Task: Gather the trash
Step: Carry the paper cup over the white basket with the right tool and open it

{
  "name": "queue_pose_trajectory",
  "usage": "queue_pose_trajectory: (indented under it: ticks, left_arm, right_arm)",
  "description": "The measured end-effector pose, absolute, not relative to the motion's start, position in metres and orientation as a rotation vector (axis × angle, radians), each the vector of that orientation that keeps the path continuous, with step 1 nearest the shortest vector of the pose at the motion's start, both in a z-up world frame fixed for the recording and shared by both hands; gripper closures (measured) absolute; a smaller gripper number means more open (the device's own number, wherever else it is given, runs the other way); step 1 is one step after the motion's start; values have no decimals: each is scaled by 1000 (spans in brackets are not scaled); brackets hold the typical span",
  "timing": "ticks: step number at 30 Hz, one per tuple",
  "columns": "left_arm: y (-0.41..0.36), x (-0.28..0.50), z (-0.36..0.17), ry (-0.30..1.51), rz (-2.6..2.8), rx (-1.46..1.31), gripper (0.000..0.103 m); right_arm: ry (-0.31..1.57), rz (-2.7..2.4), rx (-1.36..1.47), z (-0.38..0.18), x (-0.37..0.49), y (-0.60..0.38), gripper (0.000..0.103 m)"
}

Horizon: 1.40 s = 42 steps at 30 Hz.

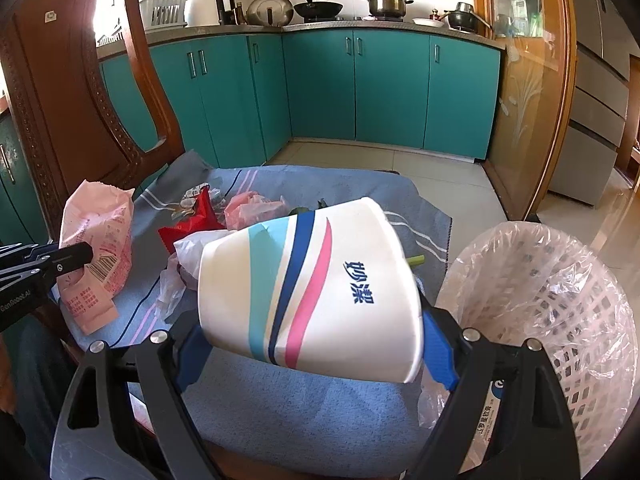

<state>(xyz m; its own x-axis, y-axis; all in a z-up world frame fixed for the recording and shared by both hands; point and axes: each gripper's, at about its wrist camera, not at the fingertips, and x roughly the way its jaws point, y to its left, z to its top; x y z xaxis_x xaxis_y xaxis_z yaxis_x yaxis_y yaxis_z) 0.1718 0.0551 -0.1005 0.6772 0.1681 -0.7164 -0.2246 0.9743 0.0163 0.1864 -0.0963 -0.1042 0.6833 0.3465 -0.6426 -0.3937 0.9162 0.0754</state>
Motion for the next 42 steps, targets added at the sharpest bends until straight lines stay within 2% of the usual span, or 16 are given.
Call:
queue_pose_trajectory:
  ticks: [25,34,42]
  left_arm:
    - [54,170,-96,778,225,-74,83]
    - [31,177,-85,755,153,-45,83]
    - [3,190,-89,767,71,-28,83]
  right_arm:
    - [664,412,-52,-98,181,-103,18]
    - [589,237,51,-74,180,-170,18]
    - [690,22,147,-92,186,-242,18]
